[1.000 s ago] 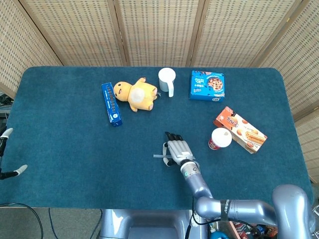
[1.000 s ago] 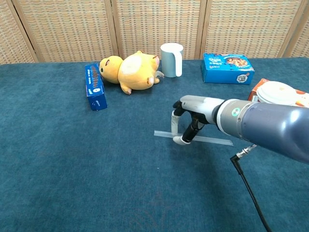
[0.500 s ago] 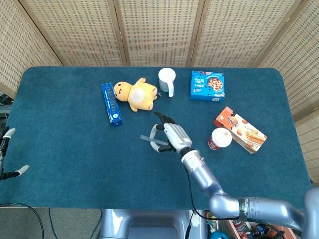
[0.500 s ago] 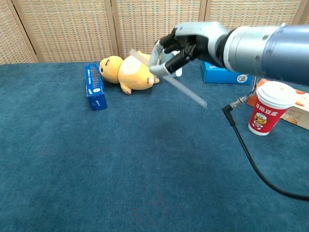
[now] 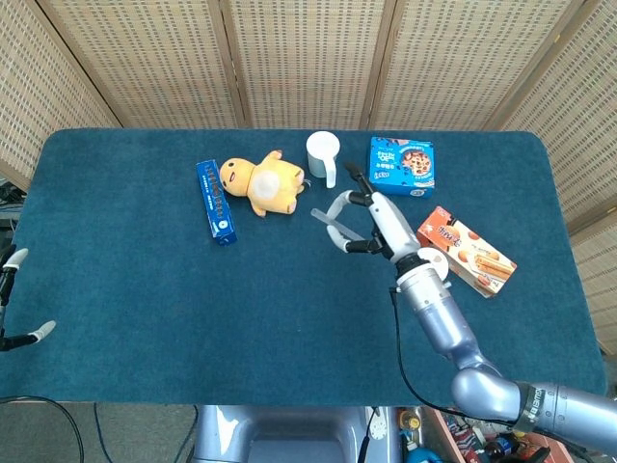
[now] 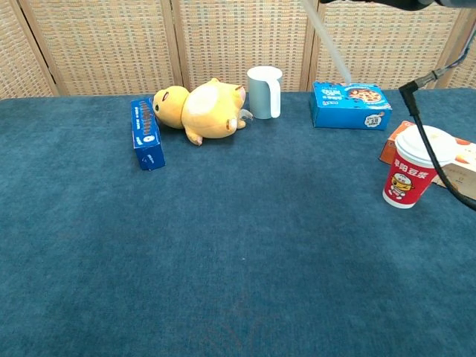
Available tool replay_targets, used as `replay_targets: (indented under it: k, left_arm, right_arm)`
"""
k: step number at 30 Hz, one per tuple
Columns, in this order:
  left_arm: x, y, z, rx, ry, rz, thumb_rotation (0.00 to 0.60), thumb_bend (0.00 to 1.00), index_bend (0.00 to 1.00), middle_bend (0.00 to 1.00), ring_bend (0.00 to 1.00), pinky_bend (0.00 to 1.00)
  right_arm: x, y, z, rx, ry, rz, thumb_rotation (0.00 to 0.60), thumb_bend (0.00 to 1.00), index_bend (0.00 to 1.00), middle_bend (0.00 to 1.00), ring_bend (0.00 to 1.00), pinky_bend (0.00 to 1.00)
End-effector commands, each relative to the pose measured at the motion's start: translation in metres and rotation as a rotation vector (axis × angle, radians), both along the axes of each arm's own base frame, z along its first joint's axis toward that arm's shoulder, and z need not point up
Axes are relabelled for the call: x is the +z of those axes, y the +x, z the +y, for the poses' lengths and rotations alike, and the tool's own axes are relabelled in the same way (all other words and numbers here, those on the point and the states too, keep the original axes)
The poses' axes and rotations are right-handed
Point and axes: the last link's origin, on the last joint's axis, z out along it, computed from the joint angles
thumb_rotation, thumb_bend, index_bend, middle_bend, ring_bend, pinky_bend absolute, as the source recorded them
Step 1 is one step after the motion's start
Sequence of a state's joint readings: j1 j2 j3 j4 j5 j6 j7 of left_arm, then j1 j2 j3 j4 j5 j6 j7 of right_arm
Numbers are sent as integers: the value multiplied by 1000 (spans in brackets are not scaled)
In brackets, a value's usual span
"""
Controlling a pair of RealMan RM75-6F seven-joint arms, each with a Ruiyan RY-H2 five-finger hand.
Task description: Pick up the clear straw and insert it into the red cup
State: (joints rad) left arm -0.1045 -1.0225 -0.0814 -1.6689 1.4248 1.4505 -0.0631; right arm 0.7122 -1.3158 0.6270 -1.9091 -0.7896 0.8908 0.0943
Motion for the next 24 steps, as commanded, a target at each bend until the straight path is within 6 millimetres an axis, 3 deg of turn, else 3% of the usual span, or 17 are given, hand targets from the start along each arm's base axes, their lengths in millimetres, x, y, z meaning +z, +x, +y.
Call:
replay_targets:
  k: [1, 16, 24]
  left_arm:
    - [2, 3, -1, -1, 2, 5, 600, 147, 0, 0, 0, 0]
    - [5, 11, -11, -5, 7, 6, 600, 147, 0, 0, 0, 0]
    - [2, 12, -11, -7, -1, 14, 600, 147, 0, 0, 0, 0]
  right_arm:
    - [18, -27, -9, -43, -23, -61, 600, 509, 676, 0, 0, 0]
    - [19, -117, -13, -161, -24, -115, 600, 535, 686, 0, 0, 0]
    - [19, -140, -13, -190, -31, -131, 600, 536, 686, 0, 0, 0]
